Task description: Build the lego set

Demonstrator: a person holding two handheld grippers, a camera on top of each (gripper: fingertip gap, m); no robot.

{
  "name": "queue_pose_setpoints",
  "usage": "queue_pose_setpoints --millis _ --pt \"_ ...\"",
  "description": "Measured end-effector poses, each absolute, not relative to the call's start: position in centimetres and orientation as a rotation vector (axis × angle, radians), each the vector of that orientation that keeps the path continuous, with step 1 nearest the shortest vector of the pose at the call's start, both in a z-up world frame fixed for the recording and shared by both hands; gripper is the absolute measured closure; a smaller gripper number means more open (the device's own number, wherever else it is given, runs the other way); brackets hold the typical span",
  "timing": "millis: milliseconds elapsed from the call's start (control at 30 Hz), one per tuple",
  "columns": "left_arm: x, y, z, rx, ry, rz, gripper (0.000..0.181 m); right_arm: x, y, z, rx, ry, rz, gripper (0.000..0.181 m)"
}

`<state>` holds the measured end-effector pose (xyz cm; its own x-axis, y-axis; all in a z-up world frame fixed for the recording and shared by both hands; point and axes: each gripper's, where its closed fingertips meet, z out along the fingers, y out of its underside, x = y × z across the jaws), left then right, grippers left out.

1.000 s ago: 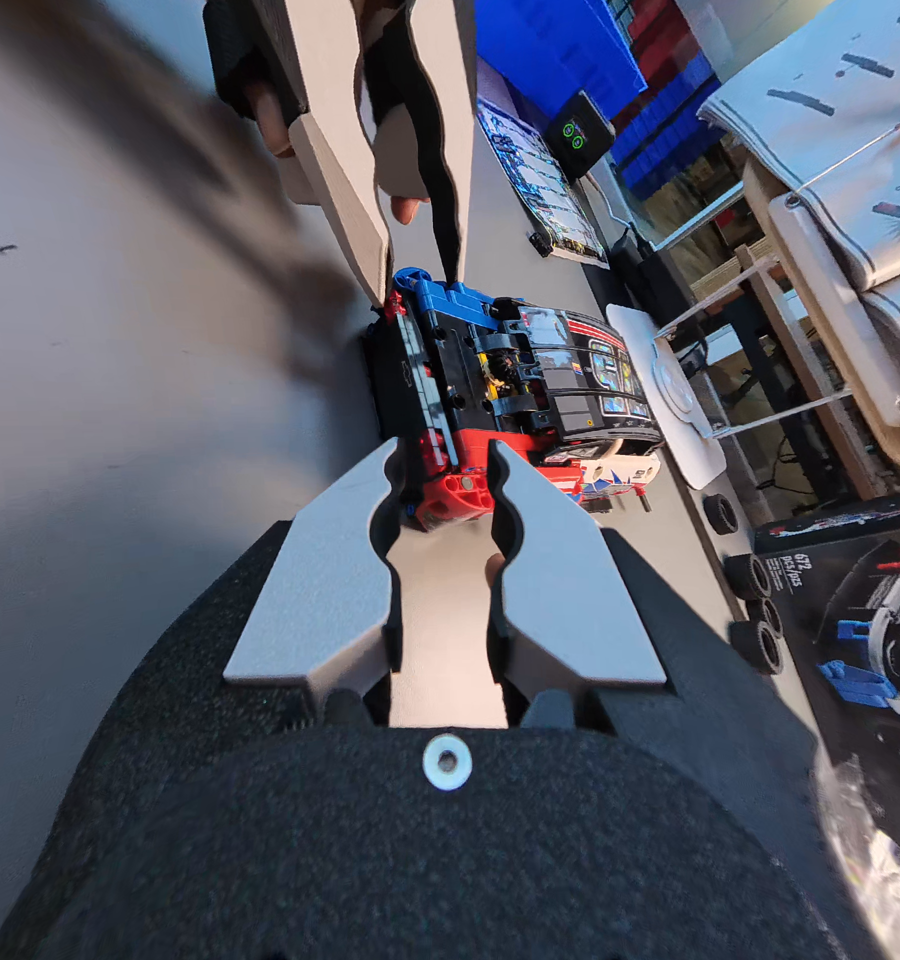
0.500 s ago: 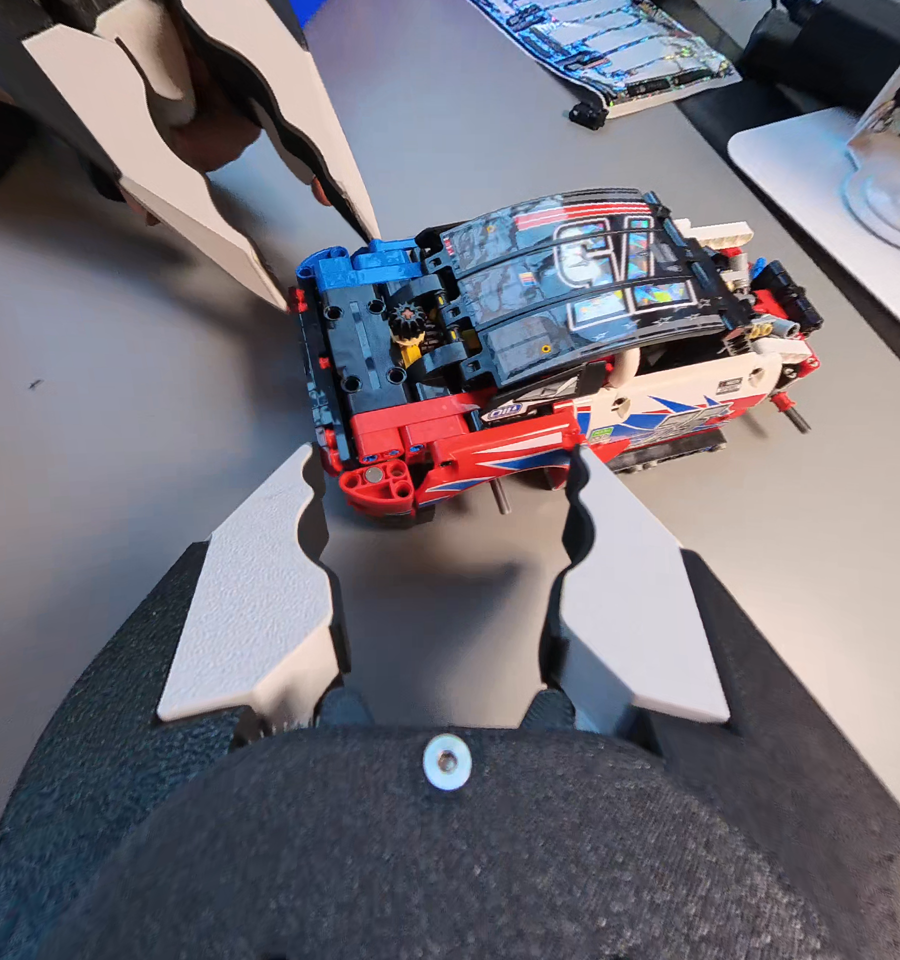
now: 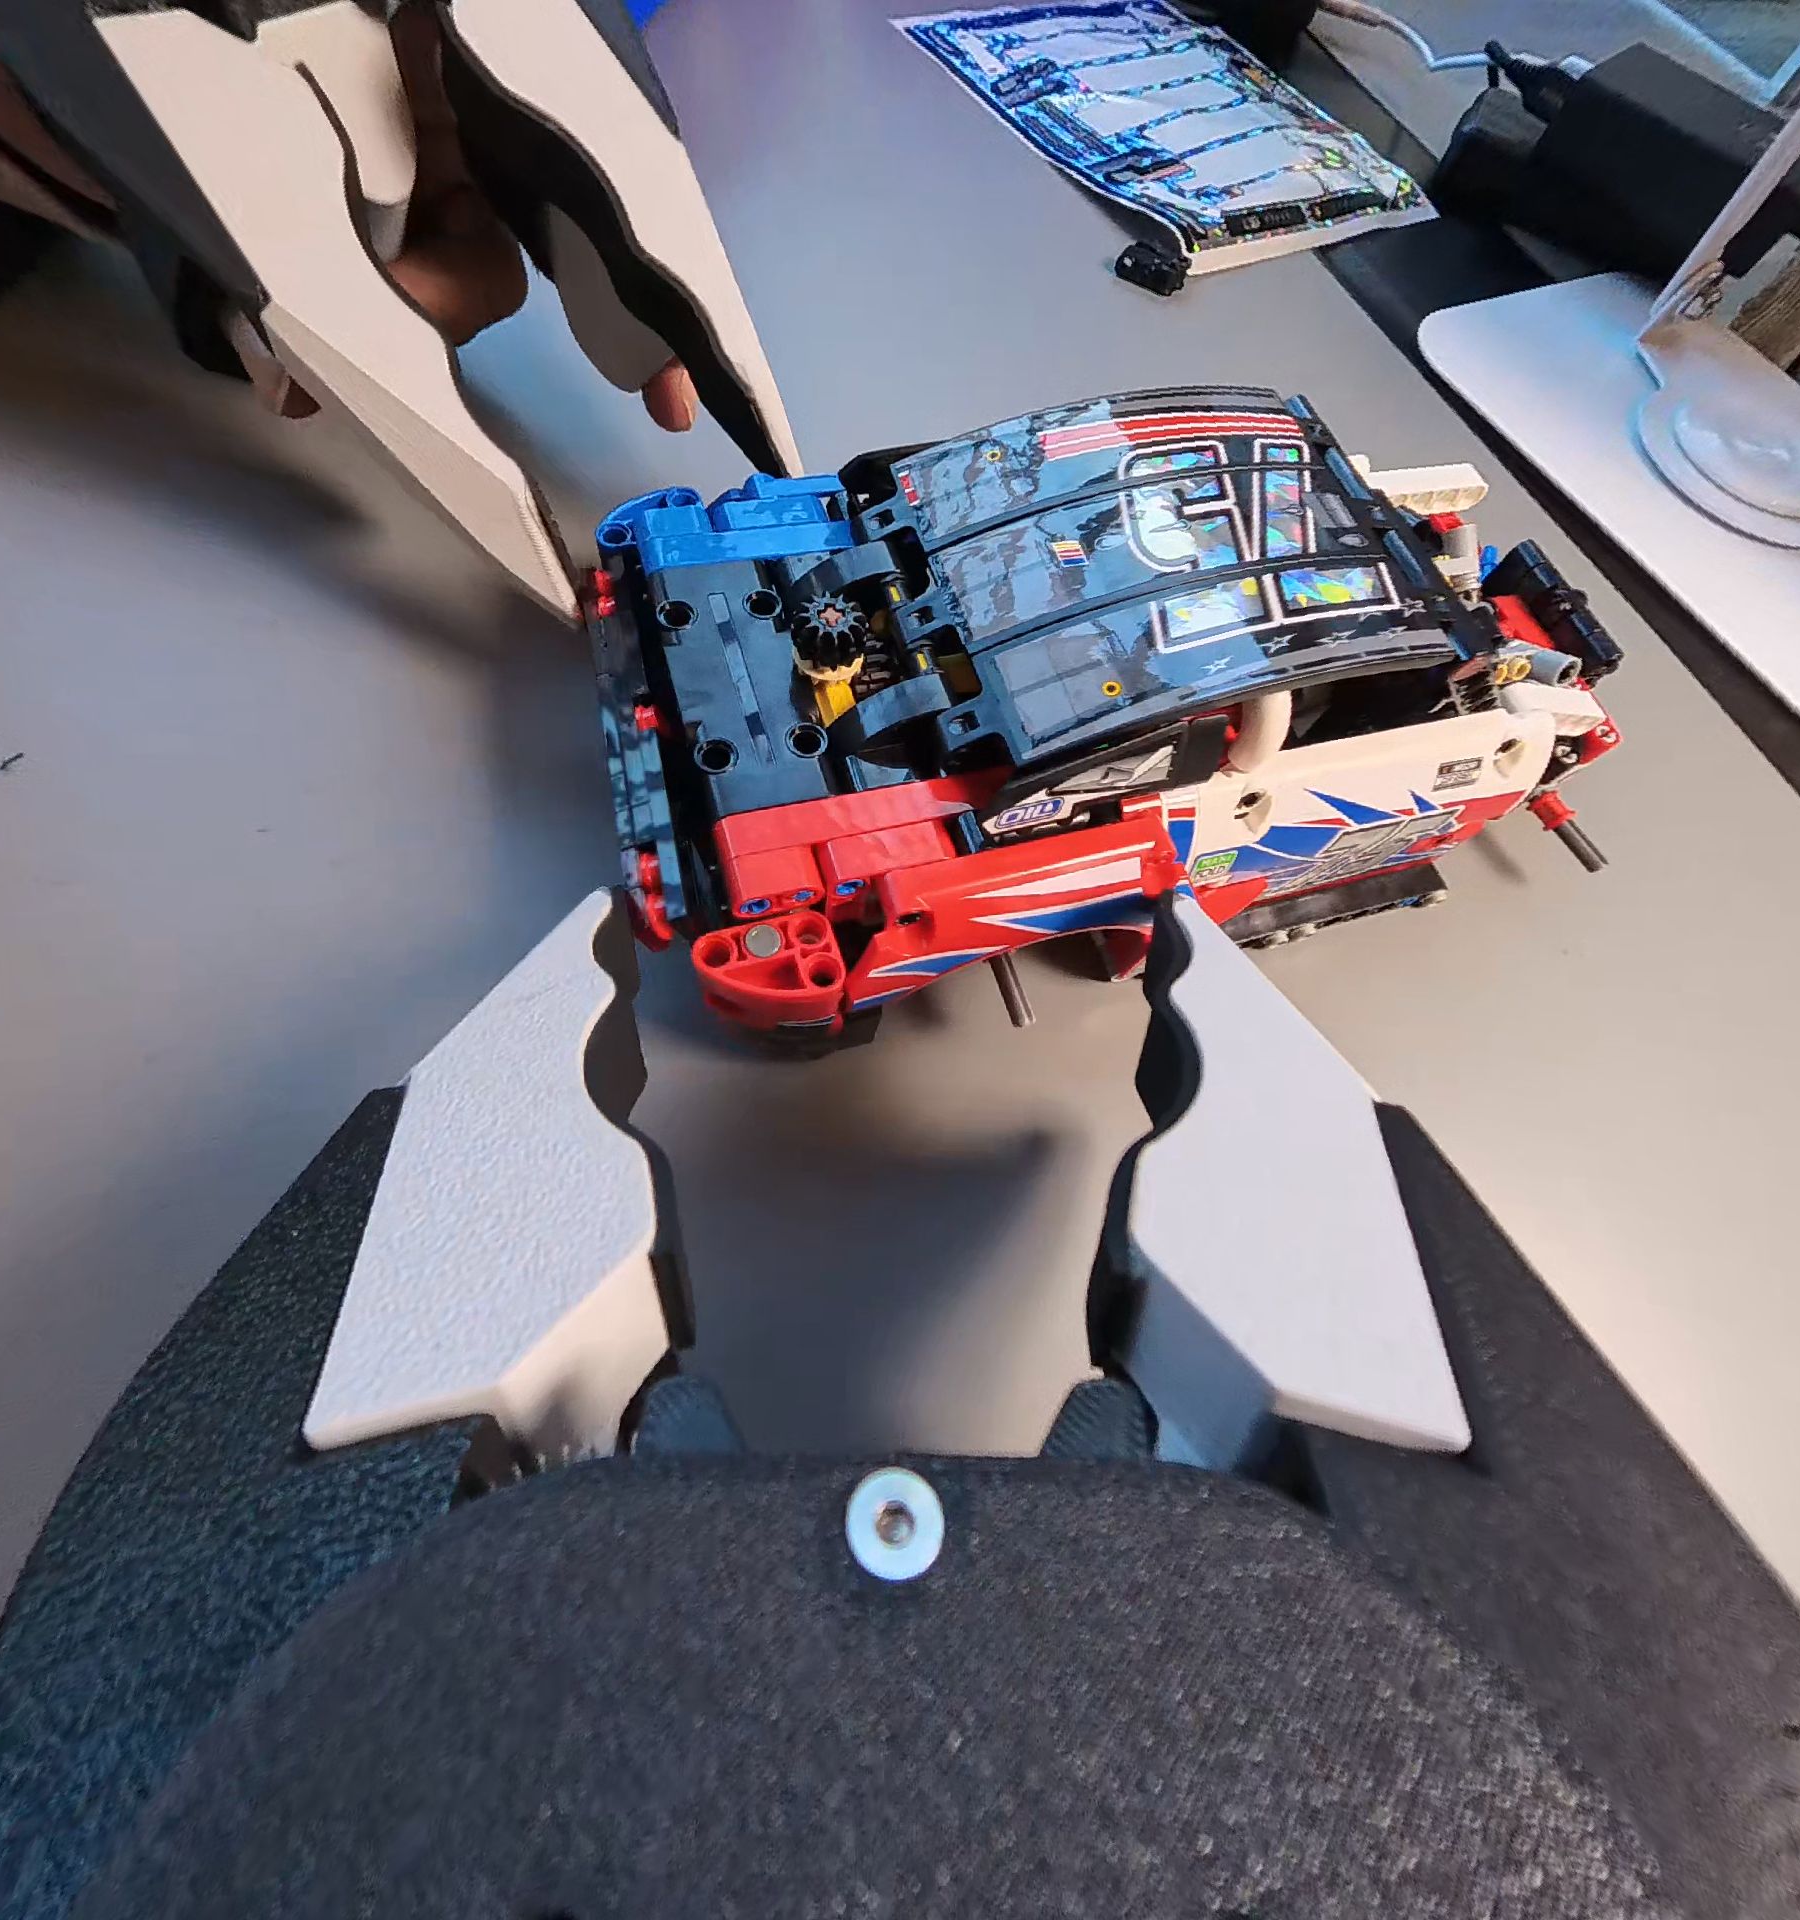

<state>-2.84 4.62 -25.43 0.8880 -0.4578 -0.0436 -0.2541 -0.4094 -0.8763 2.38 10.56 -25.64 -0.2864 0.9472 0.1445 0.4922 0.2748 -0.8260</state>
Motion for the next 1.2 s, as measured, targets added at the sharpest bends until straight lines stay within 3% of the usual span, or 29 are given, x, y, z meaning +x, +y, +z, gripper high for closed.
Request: queue_pose_setpoints --millis 967,1200 --pt "-3.0 4.9 -25.5 -2.032 0.493 -0.309 0.134 2.1 11.2 -25.5 -1.278 -1.855 0.975 0.094" --pt "-4.0 5.6 -25.6 -2.030 0.497 -0.252 0.107 2.0 11.3 -25.5 -1.269 -1.866 0.973 0.094"
